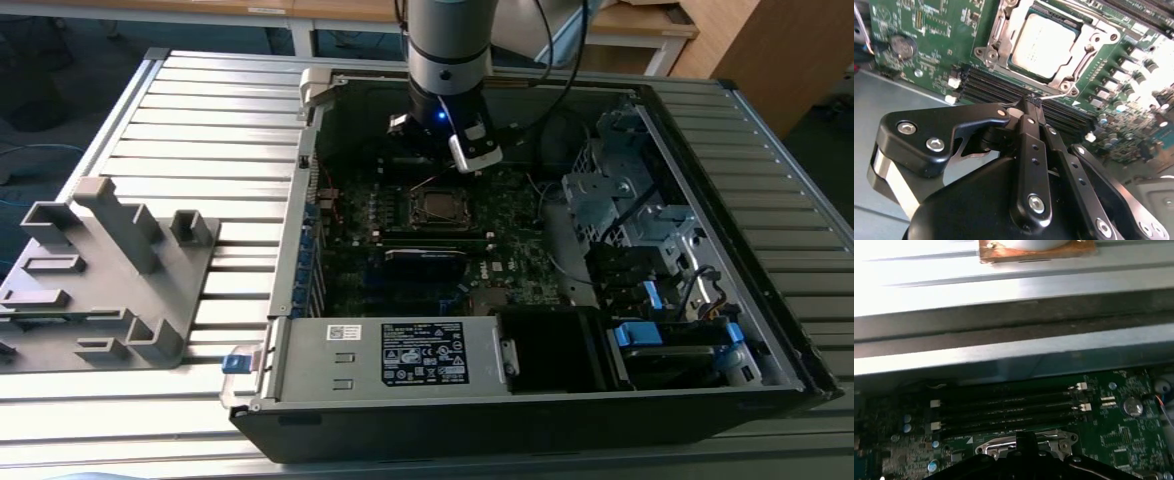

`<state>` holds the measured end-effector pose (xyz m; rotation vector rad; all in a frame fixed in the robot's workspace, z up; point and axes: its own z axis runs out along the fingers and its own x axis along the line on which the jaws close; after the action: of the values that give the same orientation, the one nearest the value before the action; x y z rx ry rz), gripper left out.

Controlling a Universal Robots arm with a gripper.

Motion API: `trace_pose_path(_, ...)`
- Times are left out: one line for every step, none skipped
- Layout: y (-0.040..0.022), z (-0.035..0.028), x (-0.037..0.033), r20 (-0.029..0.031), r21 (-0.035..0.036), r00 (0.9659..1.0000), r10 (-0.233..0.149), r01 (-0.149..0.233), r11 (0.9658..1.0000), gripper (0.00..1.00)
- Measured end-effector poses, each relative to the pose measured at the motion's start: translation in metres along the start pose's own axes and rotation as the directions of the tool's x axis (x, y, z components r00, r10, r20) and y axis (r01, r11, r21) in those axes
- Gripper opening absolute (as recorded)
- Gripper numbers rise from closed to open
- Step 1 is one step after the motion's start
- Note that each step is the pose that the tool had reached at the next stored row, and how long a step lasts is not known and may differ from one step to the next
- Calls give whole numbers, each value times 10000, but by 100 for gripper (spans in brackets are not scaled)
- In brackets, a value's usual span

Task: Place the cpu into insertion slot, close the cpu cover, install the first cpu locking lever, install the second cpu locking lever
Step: 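Install the first cpu locking lever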

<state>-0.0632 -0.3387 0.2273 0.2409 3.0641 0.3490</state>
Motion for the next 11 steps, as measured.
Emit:
trace_pose_path(2,1,0,27,2,9999,111,-111,9999,10)
trace_pose_path(2,2,0,31,2,9999,133,-133,9999,10)
trace_pose_path(2,2,0,32,2,9999,135,-135,9999,10)
trace_pose_path(2,2,0,34,2,9999,141,-141,9999,10)
trace_pose_path(2,1,0,39,4,9999,166,-166,9999,10)
trace_pose_path(2,2,1,54,7,9997,231,-231,9997,10)
trace_pose_path(1,3,1,84,11,9993,364,-364,9993,10)
trace_pose_path(1,6,1,124,14,9985,533,-533,9986,10)
trace_pose_path(1,8,1,165,17,9974,708,-709,9975,10)
trace_pose_path(0,9,1,204,20,9960,874,-874,9962,10)
trace_pose_path(0,10,1,235,19,9947,1003,-1004,9949,10)
